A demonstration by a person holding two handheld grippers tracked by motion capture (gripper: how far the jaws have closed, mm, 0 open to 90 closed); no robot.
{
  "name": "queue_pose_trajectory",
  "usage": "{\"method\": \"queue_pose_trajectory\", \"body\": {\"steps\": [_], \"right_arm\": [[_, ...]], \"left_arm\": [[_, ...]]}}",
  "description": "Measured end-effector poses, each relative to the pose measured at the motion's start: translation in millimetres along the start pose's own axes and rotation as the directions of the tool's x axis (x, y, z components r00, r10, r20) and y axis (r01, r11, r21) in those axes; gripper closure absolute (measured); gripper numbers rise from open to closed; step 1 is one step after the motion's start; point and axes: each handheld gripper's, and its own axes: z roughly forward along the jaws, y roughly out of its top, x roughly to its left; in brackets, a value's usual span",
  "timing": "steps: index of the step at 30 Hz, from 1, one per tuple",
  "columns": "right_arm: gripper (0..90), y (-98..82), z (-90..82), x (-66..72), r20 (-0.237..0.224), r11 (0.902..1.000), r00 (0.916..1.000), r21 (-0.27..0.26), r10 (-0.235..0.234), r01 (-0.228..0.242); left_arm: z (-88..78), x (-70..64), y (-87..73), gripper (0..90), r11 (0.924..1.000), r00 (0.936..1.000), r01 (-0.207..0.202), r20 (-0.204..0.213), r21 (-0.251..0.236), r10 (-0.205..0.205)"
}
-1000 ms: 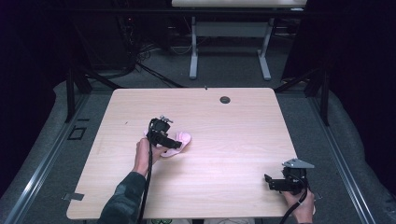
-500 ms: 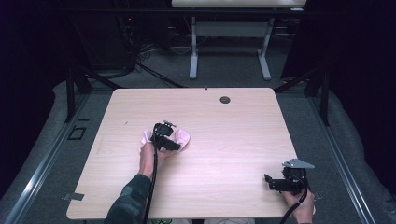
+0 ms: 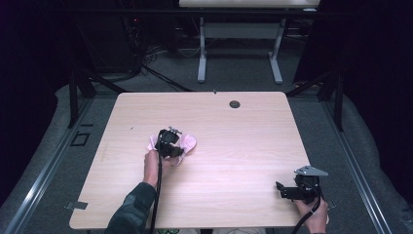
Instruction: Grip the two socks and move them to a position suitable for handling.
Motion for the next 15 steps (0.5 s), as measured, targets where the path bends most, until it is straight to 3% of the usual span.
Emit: {"method": "queue_pose_trajectory", "body": {"steps": [3, 7, 12, 15], "right_arm": [[2.4, 0.0, 0.1, 0.1, 0.0, 1.0, 1.0, -0.002, 0.002, -0.002], [2.5, 0.0, 0.1, 0.1, 0.001, 1.0, 1.0, -0.002, 0.002, -0.002], [2.6, 0.0, 0.0, 0.0, 0.0, 1.0, 1.0, -0.002, 0.002, -0.002], [2.6, 0.0, 0.1, 0.0, -0.001, 1.0, 1.0, -0.003, 0.003, -0.003]], "left_arm": [[-17.4, -7.8, -0.1, 83.7, 0.9987, 0.9993, -0.015, 0.033, -0.049, 0.016], [-43.4, -29.1, -2.9, 83.9, 0.993, 0.9954, -0.071, 0.058, -0.094, 0.076], [-67.7, -59.4, -13.2, 83.7, 0.982, 0.9804, -0.14, 0.121, -0.127, 0.155], [-72.2, -77.7, -22.3, 83.7, 0.9755, 0.9657, -0.175, 0.17, -0.133, 0.197]]}}
